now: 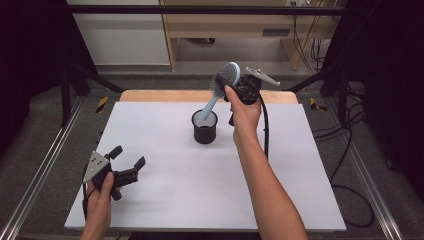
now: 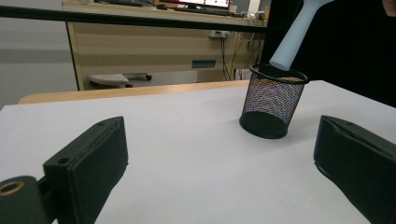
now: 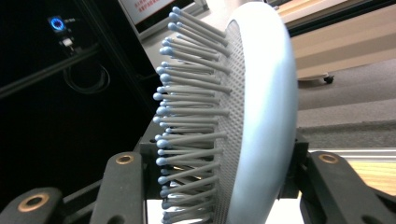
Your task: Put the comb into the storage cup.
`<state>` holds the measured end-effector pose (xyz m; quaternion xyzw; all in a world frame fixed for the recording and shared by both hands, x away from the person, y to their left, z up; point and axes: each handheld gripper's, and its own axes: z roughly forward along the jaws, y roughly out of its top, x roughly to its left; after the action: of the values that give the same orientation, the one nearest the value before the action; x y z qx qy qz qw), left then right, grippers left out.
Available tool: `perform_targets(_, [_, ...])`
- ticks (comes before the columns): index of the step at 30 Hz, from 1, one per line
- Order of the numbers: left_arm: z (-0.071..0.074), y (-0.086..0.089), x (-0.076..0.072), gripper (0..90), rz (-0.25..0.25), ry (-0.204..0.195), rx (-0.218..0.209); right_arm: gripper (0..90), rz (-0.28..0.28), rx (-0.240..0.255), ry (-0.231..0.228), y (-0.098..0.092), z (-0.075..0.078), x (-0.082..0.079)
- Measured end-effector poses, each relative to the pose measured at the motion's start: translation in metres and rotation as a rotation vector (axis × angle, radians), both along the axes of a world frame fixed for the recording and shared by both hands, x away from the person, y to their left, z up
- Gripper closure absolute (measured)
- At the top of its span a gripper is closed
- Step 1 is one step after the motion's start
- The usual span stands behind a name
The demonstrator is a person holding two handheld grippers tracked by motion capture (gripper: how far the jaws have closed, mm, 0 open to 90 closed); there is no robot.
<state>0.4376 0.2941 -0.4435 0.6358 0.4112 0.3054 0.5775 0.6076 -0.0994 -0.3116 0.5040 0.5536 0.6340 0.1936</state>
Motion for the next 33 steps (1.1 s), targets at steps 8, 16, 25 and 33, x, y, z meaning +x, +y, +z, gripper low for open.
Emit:
perform_targets(8, [0.000,0.001,0.000,3.2,-0.001,0.001,-0.002,50.4,0.007,-0.045,0.004,0.007,-0.009,0.006])
perform_targets(16, [0.000,0.001,0.000,3.2,-0.004,0.004,0.001,50.4,0.014,-0.077,0.009,0.012,-0.015,0.008])
perform_targets(25, [0.000,0.001,0.000,3.2,-0.004,0.003,0.000,50.3,0.020,-0.113,0.012,0.016,-0.021,0.010])
perform_targets(33, [0.000,0.001,0.001,3.2,-0.003,0.001,-0.001,50.3,0.020,-0.116,0.025,0.016,-0.030,0.011])
